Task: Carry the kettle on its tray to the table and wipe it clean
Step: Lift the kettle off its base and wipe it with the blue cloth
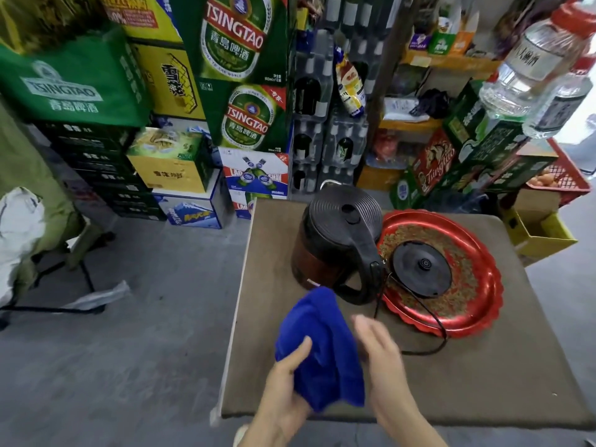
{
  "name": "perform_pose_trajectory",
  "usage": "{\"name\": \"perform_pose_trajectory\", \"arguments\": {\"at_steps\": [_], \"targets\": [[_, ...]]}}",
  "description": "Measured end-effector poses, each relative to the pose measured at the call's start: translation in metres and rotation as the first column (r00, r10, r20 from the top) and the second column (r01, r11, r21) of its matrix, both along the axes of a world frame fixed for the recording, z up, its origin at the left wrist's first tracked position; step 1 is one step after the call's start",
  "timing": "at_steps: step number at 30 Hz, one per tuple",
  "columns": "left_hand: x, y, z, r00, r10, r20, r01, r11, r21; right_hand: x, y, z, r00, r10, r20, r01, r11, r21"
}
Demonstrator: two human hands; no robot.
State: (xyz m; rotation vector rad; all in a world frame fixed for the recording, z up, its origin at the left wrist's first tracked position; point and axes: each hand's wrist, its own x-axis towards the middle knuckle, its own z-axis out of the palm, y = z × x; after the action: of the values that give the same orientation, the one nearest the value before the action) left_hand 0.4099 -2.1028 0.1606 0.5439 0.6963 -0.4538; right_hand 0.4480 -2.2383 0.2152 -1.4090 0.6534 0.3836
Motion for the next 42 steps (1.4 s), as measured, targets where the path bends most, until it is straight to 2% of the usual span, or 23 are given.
{"name": "perform_pose_trajectory", "arguments": {"at_steps": [1,2,3,5,7,11,14,16,18,19,20,21,25,28,30,33,35,38,40,42], "targets": [[0.004,0.004,0.001,0.994,0.108,-0.015,-0.107,0.993,0.051,0.008,-0.004,0.003,0.994,-0.026,0.105,0.043,0.985,-0.166],[0.008,0.012,0.005,0.978,0.208,-0.010,-0.205,0.970,0.131,0.018,-0.010,0.003,0.977,-0.018,0.211,0.075,0.961,-0.264],[0.012,0.022,0.009,0.955,0.297,0.008,-0.291,0.927,0.236,0.028,-0.019,0.000,0.959,0.042,0.281,0.057,0.940,-0.336],[0.019,0.040,0.014,0.928,0.368,0.057,-0.352,0.817,0.457,0.048,-0.023,-0.007,0.925,0.215,0.315,-0.080,0.917,-0.391],[0.026,0.050,0.022,0.928,0.356,0.105,-0.344,0.717,0.606,0.060,-0.014,-0.018,0.883,0.280,0.377,-0.125,0.914,-0.385],[0.047,0.049,0.046,0.924,0.291,0.250,-0.374,0.544,0.751,0.076,0.011,-0.015,0.827,0.121,0.549,0.090,0.936,-0.341],[0.072,0.040,0.060,0.891,0.205,0.406,-0.454,0.354,0.818,0.104,0.021,0.010,0.779,0.058,0.625,0.186,0.929,-0.319],[0.097,0.031,0.073,0.840,0.058,0.540,-0.538,0.215,0.815,0.121,0.021,0.029,0.762,0.022,0.647,0.223,0.929,-0.294],[0.125,0.016,0.084,0.756,-0.321,0.570,-0.609,-0.027,0.792,0.126,0.020,0.048,0.735,-0.010,0.678,0.238,0.940,-0.244],[0.136,0.007,0.087,0.696,-0.527,0.488,-0.645,-0.160,0.747,0.126,0.020,0.055,0.727,-0.018,0.687,0.236,0.945,-0.225],[0.144,0.000,0.088,0.635,-0.678,0.370,-0.676,-0.256,0.691,0.125,0.020,0.060,0.723,-0.042,0.690,0.242,0.950,-0.196],[0.147,-0.005,0.089,0.586,-0.766,0.264,-0.698,-0.312,0.644,0.126,0.018,0.066,0.720,-0.082,0.690,0.246,0.959,-0.143],[0.107,0.005,0.057,0.479,-0.877,0.047,-0.740,-0.374,0.559,0.129,0.008,0.098,0.723,-0.200,0.661,0.229,0.973,0.044],[0.079,0.018,0.037,0.486,-0.873,-0.037,-0.718,-0.423,0.553,0.125,0.003,0.123,0.692,-0.214,0.690,0.208,0.974,0.094],[0.089,0.010,0.055,0.532,-0.846,0.038,-0.711,-0.422,0.563,0.119,0.004,0.136,0.681,-0.241,0.691,0.211,0.969,0.130],[0.126,-0.006,0.127,0.663,-0.722,0.196,-0.677,-0.468,0.568,0.109,0.005,0.156,0.667,-0.282,0.690,0.186,0.959,0.213],[0.151,-0.007,0.175,0.710,-0.633,0.308,-0.657,-0.438,0.613,0.102,0.006,0.168,0.659,-0.293,0.693,0.151,0.954,0.259],[0.171,-0.002,0.213,0.701,-0.562,0.439,-0.681,-0.345,0.646,0.097,0.007,0.191,0.640,-0.344,0.687,0.150,0.933,0.328],[0.156,-0.007,0.206,0.680,-0.607,0.412,-0.708,-0.394,0.586,0.096,0.005,0.207,0.613,-0.376,0.695,0.165,0.921,0.352],[0.129,-0.010,0.179,0.626,-0.729,0.276,-0.758,-0.485,0.436,0.095,0.003,0.220,0.586,-0.399,0.705,0.184,0.913,0.364]]}}
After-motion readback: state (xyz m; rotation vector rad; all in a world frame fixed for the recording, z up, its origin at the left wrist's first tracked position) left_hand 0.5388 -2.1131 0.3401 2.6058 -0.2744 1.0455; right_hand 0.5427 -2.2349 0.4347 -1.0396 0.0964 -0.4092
